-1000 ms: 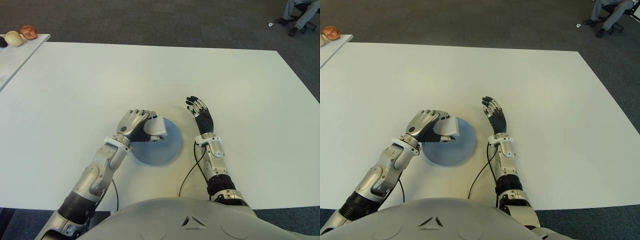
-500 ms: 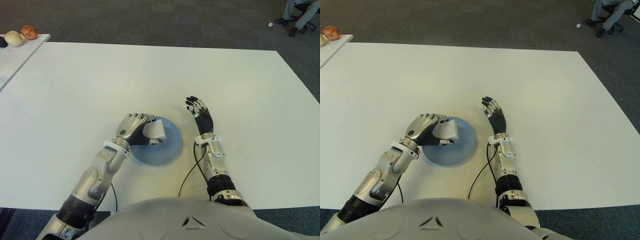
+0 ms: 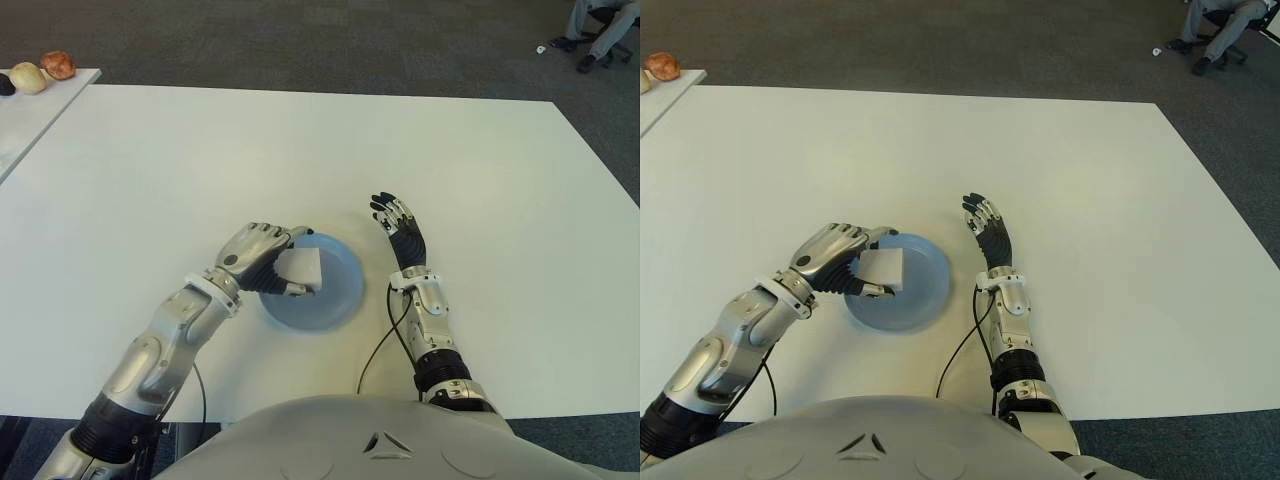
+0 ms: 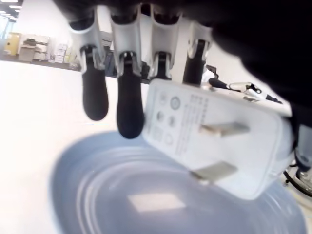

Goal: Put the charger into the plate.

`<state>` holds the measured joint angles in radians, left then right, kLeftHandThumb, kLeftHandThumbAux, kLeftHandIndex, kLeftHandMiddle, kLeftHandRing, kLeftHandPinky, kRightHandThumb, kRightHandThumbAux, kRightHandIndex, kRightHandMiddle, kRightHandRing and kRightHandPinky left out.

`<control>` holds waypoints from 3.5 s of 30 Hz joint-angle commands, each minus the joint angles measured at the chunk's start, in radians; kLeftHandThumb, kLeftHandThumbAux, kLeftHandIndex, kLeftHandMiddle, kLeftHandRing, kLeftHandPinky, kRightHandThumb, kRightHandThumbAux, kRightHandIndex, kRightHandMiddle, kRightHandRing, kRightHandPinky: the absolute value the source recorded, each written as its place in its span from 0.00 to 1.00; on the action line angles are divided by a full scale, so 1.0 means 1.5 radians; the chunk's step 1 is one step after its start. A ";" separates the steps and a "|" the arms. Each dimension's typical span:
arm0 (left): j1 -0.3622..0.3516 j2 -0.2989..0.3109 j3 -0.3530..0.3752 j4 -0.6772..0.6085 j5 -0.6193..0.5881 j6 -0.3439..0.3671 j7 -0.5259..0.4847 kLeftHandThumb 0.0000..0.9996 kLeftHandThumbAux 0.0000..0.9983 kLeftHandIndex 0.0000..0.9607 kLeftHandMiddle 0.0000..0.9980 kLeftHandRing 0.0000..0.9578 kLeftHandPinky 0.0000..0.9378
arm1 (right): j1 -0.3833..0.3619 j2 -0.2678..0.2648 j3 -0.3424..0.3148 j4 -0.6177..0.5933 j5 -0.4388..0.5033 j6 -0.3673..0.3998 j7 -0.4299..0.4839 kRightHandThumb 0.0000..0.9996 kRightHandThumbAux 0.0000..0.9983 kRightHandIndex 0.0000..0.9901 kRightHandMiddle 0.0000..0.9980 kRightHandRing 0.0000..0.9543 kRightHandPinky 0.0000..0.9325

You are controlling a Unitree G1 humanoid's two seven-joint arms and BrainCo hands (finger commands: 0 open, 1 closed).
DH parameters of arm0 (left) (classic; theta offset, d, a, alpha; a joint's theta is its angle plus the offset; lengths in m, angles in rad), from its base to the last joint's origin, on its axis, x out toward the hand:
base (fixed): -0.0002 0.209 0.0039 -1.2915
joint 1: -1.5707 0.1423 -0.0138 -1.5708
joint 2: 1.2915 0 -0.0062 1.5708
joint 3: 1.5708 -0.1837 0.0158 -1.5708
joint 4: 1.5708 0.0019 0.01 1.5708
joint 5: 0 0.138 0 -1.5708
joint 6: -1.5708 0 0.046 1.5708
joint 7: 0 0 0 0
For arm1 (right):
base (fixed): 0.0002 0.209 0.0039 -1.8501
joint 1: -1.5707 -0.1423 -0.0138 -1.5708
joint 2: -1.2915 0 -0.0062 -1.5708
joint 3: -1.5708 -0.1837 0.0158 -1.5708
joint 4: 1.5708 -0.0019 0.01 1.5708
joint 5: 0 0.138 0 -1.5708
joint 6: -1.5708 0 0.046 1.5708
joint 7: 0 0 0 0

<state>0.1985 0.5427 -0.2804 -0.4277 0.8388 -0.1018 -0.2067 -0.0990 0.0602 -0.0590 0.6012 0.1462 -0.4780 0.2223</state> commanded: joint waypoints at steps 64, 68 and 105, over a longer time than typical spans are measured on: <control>-0.216 -0.223 0.348 0.095 -0.593 0.140 -0.033 0.06 0.72 0.06 0.06 0.04 0.02 | 0.025 0.012 -0.012 0.074 0.017 0.029 0.028 0.02 0.61 0.18 0.22 0.16 0.12; -0.158 -0.270 0.343 0.126 -0.647 0.103 -0.037 0.02 0.74 0.04 0.04 0.01 0.00 | 0.025 0.012 -0.012 0.069 0.018 0.032 0.026 0.02 0.62 0.17 0.21 0.16 0.12; 0.032 -0.310 0.311 0.328 -0.702 0.011 -0.043 0.00 0.63 0.00 0.00 0.00 0.00 | 0.039 0.012 -0.012 0.052 0.019 0.020 0.025 0.00 0.64 0.16 0.21 0.17 0.17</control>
<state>0.2290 0.0736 0.1895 0.0601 -0.1994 -0.1019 -0.2637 -0.1181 0.0600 -0.0693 0.6256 0.1639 -0.4833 0.2644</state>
